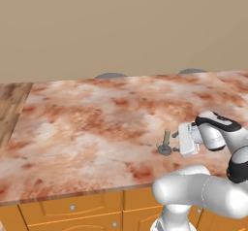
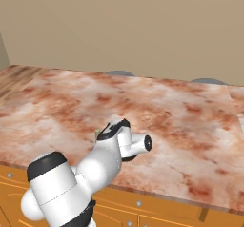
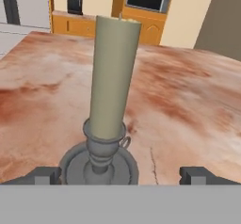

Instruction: Pick the candle and candle from the dining table and place them in the open cabinet. Close the cabinet after placing the objects.

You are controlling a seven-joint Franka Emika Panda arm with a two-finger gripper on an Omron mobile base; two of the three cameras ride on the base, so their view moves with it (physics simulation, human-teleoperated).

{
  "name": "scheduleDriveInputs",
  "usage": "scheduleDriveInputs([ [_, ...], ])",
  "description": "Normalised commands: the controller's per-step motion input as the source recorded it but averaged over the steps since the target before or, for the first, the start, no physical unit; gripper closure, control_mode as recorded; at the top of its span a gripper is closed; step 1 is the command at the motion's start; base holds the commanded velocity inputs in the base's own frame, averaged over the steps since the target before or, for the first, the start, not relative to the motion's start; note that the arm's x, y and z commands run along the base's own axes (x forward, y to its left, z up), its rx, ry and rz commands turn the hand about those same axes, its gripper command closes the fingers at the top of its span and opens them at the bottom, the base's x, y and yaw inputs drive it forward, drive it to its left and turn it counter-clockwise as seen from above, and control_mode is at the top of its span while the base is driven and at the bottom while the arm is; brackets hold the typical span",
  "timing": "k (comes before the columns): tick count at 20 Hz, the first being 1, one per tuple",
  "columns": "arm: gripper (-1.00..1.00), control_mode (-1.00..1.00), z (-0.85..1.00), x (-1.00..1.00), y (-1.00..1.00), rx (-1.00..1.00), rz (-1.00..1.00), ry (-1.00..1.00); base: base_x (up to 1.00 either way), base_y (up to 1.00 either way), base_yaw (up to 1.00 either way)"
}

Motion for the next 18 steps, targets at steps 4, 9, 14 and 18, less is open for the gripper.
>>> scheduleDriveInputs([
  [4,-1.00,-1.00,0.00,-0.01,0.34,0.00,0.00,0.00,0.00,0.00,0.00],
  [9,-1.00,-1.00,0.00,0.00,0.25,0.00,0.00,0.01,0.00,0.00,0.00],
  [14,-1.00,-1.00,-0.06,0.00,0.02,0.00,0.00,0.02,0.00,0.00,0.00],
  [18,-1.00,-1.00,-0.06,0.00,0.00,0.00,0.00,0.04,0.00,0.00,0.00],
])
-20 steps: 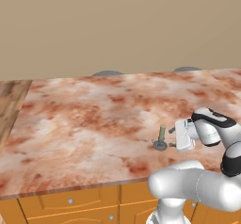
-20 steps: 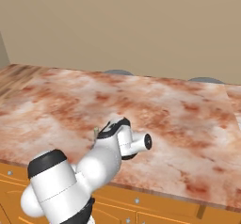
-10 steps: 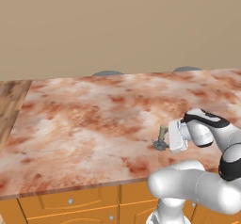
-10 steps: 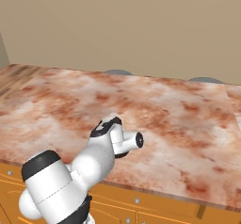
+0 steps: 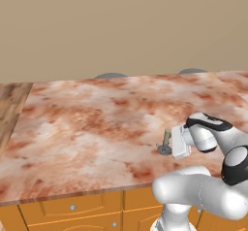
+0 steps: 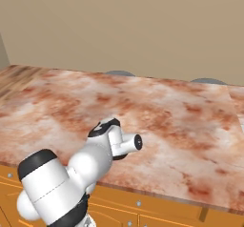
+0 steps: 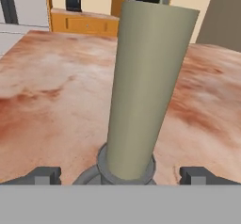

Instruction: Pick the candle and candle from the dining table and place them in the open cabinet. Close the cabinet after placing the objects.

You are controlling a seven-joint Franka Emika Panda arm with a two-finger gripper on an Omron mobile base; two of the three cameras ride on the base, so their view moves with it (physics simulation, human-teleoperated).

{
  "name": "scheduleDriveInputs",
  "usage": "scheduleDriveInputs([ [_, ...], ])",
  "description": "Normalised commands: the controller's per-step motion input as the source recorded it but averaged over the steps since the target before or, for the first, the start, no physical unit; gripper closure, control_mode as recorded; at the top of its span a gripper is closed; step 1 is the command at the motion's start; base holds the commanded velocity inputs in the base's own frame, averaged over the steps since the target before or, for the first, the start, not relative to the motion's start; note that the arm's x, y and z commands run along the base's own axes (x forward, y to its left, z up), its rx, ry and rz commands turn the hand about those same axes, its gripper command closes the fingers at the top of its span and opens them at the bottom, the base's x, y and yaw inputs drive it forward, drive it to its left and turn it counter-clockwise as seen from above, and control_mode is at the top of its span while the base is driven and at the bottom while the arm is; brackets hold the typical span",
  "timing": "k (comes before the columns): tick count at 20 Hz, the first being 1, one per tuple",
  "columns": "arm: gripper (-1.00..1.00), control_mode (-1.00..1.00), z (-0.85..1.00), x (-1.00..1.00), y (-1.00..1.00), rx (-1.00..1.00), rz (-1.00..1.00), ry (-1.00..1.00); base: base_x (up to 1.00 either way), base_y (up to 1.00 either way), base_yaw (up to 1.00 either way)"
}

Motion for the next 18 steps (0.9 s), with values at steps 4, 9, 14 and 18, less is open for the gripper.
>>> scheduleDriveInputs([
  [4,-1.00,-1.00,-0.09,0.07,0.04,0.00,0.00,0.03,0.00,0.00,0.00],
  [9,-1.00,-1.00,-0.09,0.06,0.13,0.00,0.01,0.01,0.00,0.00,0.00],
  [14,1.00,-1.00,-0.11,0.10,0.23,0.00,0.02,0.00,0.00,0.00,0.00],
  [18,1.00,-1.00,-0.02,0.06,0.15,0.00,0.00,0.03,0.00,0.00,0.00],
])
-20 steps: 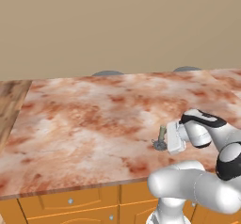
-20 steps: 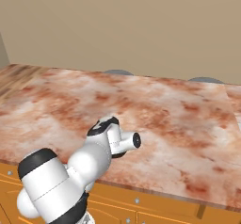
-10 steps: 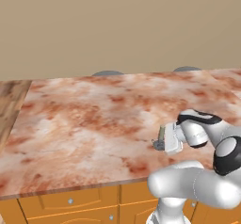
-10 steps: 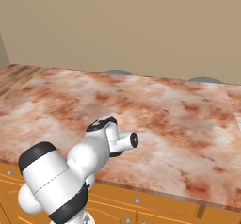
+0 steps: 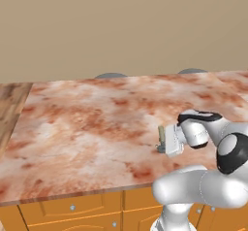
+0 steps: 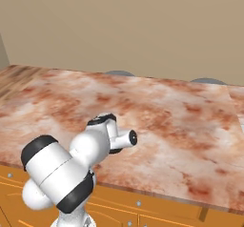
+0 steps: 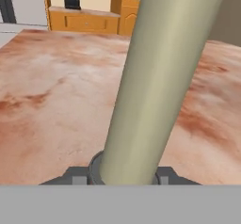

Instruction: Pick the candle and candle from the dining table and place them in the open cabinet. Close the cabinet after placing the objects.

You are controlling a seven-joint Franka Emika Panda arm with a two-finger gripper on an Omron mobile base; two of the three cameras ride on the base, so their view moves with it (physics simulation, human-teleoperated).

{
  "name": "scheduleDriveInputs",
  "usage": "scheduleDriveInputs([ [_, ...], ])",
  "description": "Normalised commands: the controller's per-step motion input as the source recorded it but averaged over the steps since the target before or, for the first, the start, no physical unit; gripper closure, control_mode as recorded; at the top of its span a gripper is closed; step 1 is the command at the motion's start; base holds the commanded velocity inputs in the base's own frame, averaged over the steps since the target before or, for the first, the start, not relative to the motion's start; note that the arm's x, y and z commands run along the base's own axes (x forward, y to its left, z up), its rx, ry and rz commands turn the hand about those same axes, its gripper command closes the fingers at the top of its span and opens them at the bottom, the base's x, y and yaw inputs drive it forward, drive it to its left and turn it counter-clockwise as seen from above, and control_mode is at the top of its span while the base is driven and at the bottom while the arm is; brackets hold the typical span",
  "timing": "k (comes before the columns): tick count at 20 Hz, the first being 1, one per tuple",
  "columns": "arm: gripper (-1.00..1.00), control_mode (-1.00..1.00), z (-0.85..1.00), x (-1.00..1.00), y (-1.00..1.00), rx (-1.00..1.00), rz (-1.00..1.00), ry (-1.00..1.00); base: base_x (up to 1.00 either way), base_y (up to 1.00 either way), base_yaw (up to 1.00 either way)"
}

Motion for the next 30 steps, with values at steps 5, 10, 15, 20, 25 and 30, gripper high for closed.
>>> scheduleDriveInputs([
  [5,1.00,-1.00,0.02,-0.04,0.07,0.02,0.01,-0.02,0.00,0.00,0.00],
  [10,1.00,-1.00,0.36,-0.21,0.11,0.07,0.01,-0.04,0.00,0.00,0.00],
  [15,1.00,-1.00,0.59,-0.16,0.21,0.04,0.00,-0.02,0.00,0.00,0.00],
  [20,1.00,-1.00,0.65,-0.13,0.28,0.02,0.00,-0.02,0.00,0.00,0.00],
  [25,1.00,-1.00,0.59,-0.20,0.31,0.01,0.00,0.00,0.00,0.00,0.00],
  [30,1.00,-1.00,0.56,-0.25,0.31,0.00,0.00,0.00,0.00,0.00,0.00],
])
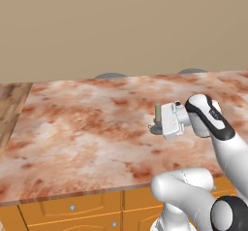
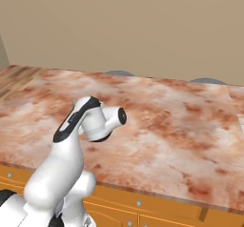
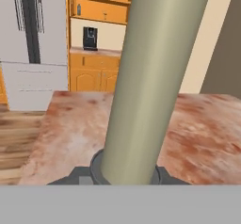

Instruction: Pick the candle and candle from the dining table and place them in the open cabinet. Close the cabinet after placing the objects.

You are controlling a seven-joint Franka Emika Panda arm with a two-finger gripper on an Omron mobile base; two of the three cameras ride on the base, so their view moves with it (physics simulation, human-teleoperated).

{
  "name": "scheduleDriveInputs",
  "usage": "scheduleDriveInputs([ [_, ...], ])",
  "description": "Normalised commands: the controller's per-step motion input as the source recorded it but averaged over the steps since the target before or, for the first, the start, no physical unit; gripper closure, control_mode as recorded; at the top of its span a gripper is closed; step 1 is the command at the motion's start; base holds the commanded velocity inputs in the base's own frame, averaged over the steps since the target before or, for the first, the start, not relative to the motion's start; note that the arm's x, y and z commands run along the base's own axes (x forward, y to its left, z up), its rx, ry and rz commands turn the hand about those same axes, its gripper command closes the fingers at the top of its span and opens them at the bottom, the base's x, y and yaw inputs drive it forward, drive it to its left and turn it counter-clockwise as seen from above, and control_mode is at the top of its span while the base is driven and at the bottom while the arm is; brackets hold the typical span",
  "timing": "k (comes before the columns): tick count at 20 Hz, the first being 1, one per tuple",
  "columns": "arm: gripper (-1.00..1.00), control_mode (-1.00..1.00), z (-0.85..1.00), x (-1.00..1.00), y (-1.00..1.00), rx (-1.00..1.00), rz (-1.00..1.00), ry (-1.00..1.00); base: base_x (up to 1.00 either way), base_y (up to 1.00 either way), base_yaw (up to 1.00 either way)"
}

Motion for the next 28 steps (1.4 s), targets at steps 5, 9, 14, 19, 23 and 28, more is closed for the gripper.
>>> scheduleDriveInputs([
  [5,1.00,-1.00,0.40,-0.16,0.19,0.00,0.00,0.00,0.00,0.00,0.00],
  [9,1.00,-1.00,0.16,-0.19,0.11,0.00,-0.02,0.00,0.00,0.00,0.00],
  [14,1.00,1.00,0.00,0.00,0.00,0.00,0.00,0.00,-0.03,0.03,0.00],
  [19,1.00,1.00,0.00,0.00,0.00,0.00,0.00,0.00,-0.36,0.58,0.00],
  [23,1.00,1.00,0.00,0.00,0.00,0.00,0.00,0.00,-0.10,0.81,0.05],
  [28,1.00,1.00,0.00,0.00,0.00,0.00,0.00,0.00,0.00,0.98,0.11],
])
